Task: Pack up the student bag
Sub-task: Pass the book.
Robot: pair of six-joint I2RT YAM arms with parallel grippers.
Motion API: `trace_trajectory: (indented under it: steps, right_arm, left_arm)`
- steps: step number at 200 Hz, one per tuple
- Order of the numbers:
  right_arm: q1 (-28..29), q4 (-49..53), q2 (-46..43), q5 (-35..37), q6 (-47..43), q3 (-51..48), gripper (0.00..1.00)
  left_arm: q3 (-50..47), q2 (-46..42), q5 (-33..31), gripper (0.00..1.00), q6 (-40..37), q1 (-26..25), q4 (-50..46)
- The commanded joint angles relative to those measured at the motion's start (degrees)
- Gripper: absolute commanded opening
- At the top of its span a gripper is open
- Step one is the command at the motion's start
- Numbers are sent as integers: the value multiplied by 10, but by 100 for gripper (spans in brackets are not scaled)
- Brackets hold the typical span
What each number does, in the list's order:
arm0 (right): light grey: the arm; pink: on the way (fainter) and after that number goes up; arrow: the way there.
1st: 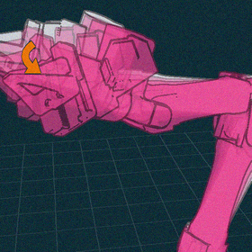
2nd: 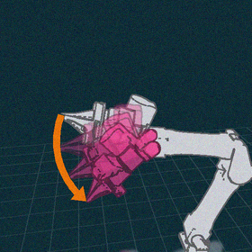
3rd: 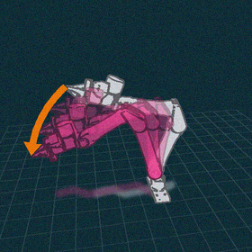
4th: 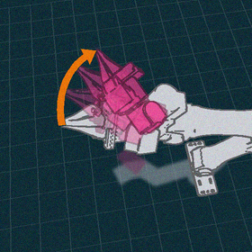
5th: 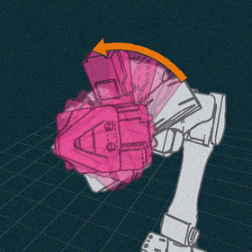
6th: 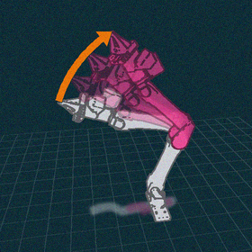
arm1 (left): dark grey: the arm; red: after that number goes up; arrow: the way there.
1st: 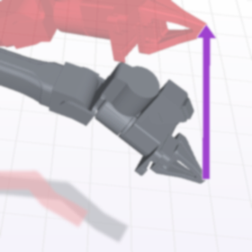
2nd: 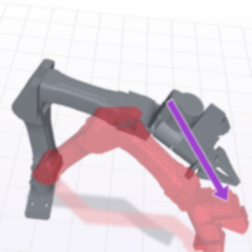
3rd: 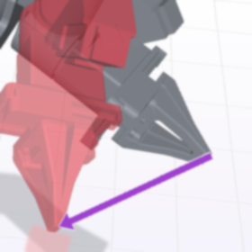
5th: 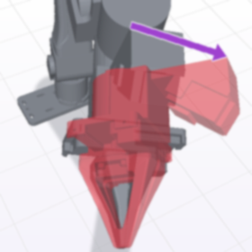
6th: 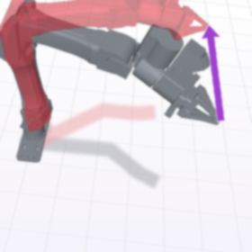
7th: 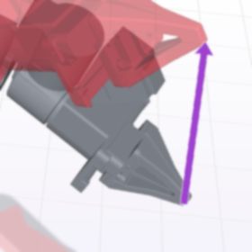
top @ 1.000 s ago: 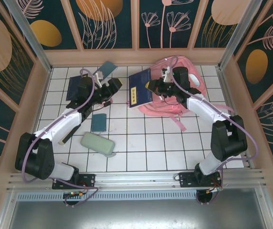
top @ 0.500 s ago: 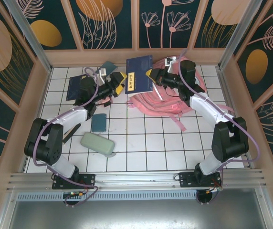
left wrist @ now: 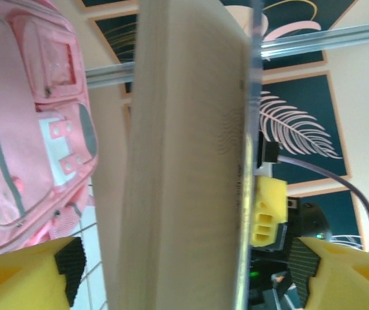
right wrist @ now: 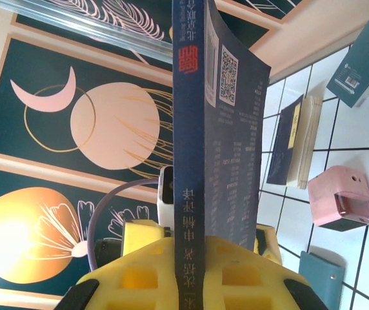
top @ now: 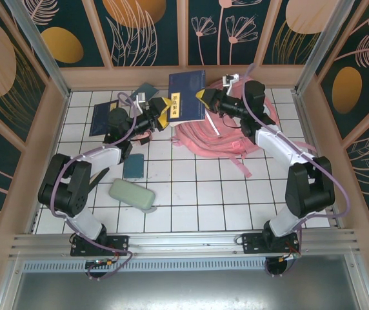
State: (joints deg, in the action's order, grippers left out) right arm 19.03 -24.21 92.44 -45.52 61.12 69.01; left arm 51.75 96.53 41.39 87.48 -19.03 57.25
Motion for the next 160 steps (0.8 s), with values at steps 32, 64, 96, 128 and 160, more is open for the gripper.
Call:
trace_trajectory:
  steps: [32,64,96,128,160]
  right_arm:
    - [19,-55,22,-19,15,14,0]
    - [17,-38,23,-19,3,15,0]
    - [7,-16,19,-24,-10,38,0]
    - [1,9,14,-27,-26,67,0]
    - [6,-24,24,-34,0,60,0]
  left_arm:
    - [21,13,29,73,71,3,132]
    - [28,14,34,70,69,5,131]
    - [32,-5,27,76,-26,14,-7]
    - [34,-27,-1,78,-128,24,-153]
    - [32,-15,7,79,-103,25,-117]
